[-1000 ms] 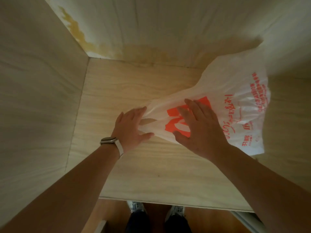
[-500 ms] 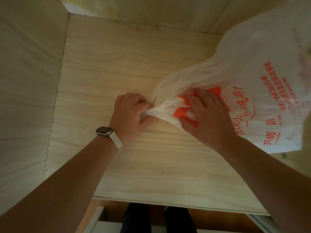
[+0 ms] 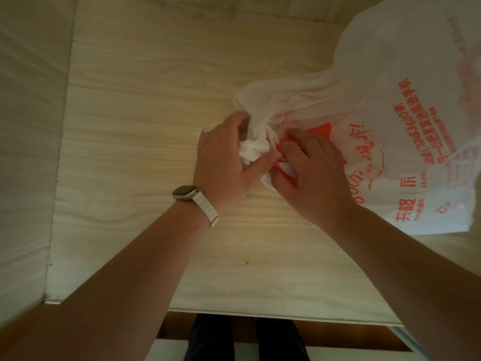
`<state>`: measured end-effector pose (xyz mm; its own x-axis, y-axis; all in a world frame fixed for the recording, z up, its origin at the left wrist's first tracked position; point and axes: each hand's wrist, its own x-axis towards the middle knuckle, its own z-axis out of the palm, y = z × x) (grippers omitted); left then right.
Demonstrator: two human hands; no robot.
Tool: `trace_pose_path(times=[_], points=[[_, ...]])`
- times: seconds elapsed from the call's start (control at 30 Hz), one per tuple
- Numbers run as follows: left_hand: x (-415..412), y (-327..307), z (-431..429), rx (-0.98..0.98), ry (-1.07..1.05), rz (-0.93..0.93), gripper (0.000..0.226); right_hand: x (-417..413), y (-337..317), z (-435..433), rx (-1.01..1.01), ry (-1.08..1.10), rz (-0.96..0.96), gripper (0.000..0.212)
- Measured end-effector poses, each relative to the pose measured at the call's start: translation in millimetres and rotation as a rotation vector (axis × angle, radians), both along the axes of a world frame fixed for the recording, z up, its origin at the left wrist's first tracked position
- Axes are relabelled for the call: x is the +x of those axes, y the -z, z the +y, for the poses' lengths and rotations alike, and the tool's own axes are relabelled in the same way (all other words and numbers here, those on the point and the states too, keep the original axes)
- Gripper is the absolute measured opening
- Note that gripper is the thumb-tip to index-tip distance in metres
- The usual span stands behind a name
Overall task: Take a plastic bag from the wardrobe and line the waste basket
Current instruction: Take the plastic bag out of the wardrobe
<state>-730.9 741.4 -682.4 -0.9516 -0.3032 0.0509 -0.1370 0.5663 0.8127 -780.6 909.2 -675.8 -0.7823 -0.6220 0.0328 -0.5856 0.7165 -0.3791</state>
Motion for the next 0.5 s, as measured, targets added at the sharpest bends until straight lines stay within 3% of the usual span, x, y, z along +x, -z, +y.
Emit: trace_pose_path(times=[0.07, 0.17, 0.33, 0.5], points=[[-5.9, -1.5, 2.4, -0.024, 0.013, -0.022, 0.054, 2.5, -2.0, 0.2, -0.002, -0.001, -0.014, 0.039], [-8.7, -4.1, 6.7, -0.069, 0.017, 0.001, 0.019, 4.1, -7.9, -0.2, -0.011, -0.017, -0.077, 0.037], [1.8, -25.6, 15.5, -0.004, -0.079, -0.009, 0.026, 8.2, -32.7, 5.9, -0.068, -0.049, -0.154, 0.035], [14.5, -77.1, 15.0, -0.063, -0.134, 0.067, 0.029, 22.2, -82.6, 6.3, -0.142, -0.036, -0.155, 0.036]])
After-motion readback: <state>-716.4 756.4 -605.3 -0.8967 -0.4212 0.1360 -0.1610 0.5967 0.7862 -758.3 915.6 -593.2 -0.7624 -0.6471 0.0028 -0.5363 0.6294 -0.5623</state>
